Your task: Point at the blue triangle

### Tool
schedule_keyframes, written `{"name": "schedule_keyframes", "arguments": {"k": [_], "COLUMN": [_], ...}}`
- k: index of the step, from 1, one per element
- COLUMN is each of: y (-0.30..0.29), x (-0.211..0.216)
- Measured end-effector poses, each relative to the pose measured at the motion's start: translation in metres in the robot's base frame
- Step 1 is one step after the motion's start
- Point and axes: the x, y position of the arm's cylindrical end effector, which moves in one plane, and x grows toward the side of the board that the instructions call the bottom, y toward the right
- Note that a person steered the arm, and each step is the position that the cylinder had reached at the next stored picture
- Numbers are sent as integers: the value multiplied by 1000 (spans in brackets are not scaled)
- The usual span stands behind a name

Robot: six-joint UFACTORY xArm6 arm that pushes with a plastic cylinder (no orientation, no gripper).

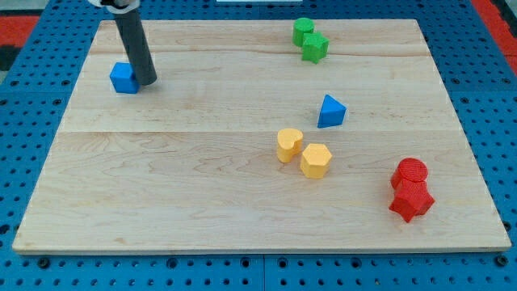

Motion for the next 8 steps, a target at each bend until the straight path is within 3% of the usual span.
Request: {"name": "schedule_keyframes", "arguments": {"k": [2, 6, 7, 8], "y": [-7, 307, 363, 366], "x": [0, 15, 60, 85]}}
